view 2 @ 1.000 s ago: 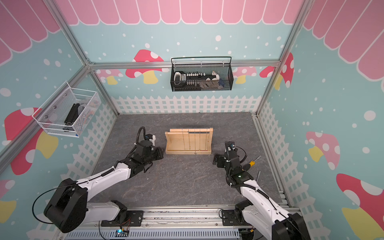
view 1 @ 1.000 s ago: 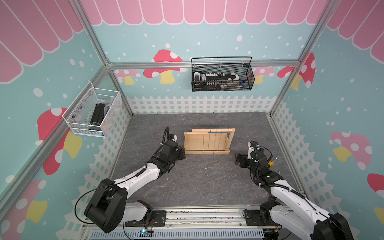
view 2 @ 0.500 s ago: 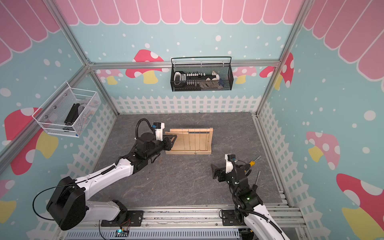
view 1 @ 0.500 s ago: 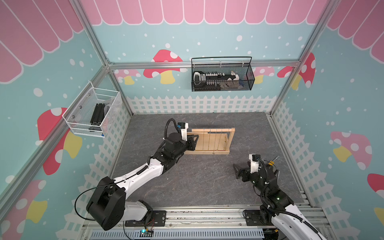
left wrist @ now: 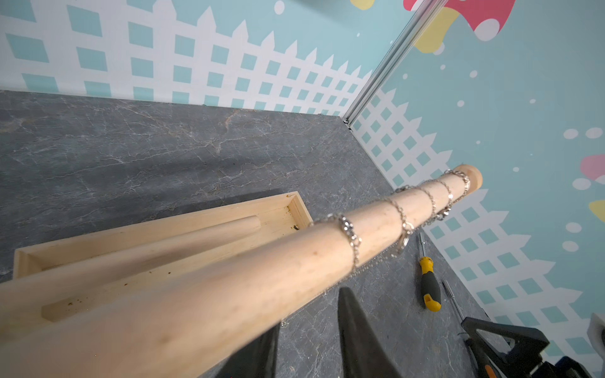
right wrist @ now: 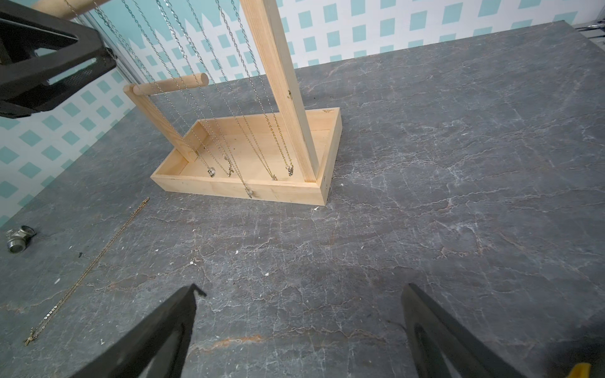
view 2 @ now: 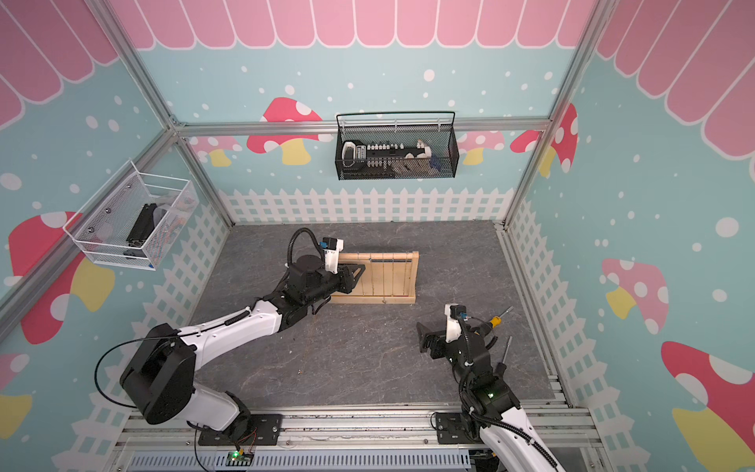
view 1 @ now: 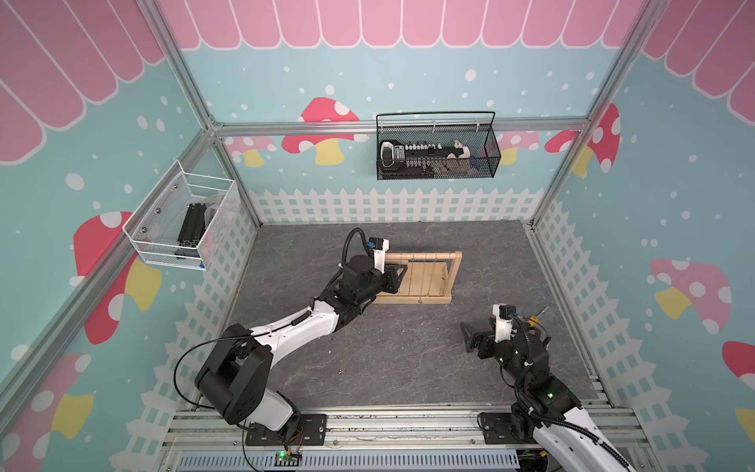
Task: Take the necklace off the jewelry display stand
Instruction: Take off the necklace from the stand.
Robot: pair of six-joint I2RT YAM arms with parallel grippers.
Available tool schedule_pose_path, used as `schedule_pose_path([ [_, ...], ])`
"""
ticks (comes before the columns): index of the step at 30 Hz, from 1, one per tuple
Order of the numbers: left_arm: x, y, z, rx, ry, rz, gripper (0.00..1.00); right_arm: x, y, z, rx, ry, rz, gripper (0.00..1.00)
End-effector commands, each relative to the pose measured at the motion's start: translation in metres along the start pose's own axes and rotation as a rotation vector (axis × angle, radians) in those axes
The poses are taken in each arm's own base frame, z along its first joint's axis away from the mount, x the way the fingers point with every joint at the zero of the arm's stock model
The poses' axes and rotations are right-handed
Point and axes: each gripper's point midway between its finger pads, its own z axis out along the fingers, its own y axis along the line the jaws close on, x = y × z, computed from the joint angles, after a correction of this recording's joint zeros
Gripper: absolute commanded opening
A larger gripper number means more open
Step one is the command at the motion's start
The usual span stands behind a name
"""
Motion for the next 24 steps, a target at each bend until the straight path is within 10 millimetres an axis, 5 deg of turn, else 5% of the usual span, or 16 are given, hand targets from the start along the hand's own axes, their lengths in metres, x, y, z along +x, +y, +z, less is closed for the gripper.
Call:
schedule_pose_path([
  [1, -0.018, -0.009, 0.004, 0.017, -0.046, 0.026, 0.30, -0.001, -0.001, -0.003, 0.006, -0.010, 0.009, 0.99],
  [7, -0.016, -0.007, 0.004, 0.013, -0.045, 0.023, 0.03, -0.001, -0.001, -0.003, 0.009, -0.011, 0.010, 0.99],
  [24, 0.030, 0.014, -0.010, -0.024, 0.003, -0.010, 0.03, 0.000, -0.001, -0.003, 0.009, -0.006, 0.012, 0.99],
])
